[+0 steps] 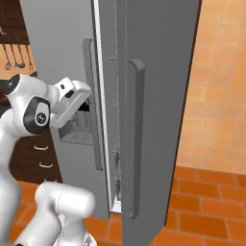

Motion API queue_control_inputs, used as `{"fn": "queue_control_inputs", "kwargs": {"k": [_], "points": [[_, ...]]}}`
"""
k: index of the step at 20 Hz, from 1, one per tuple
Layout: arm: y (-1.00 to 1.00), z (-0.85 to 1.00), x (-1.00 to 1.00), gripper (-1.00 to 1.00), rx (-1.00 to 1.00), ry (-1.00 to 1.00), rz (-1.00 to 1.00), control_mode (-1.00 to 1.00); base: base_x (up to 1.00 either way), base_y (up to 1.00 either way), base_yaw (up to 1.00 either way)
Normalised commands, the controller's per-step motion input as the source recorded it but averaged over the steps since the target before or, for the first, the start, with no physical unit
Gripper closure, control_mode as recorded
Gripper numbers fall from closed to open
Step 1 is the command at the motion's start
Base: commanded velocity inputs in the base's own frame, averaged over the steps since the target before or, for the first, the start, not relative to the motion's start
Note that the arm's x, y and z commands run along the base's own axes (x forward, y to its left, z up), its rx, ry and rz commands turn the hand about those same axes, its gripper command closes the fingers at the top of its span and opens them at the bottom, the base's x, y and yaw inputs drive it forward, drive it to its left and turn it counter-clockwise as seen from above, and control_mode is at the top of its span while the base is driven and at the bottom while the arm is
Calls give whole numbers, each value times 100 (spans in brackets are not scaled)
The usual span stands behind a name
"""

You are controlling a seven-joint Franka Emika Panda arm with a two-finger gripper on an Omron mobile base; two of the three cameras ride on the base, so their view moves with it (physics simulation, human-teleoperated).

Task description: Grab a lemon wedge from the fridge and one ice cube from the ice bowl, and put them in the glass of lemonade.

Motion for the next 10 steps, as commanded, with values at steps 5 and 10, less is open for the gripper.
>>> {"fn": "queue_control_inputs", "kwargs": {"k": [5,10], "points": [[-10,-18,42,-100,-21,13,-1,-100,0,0,0],[-38,-29,61,-100,-16,10,0,-100,0,0,0]]}}
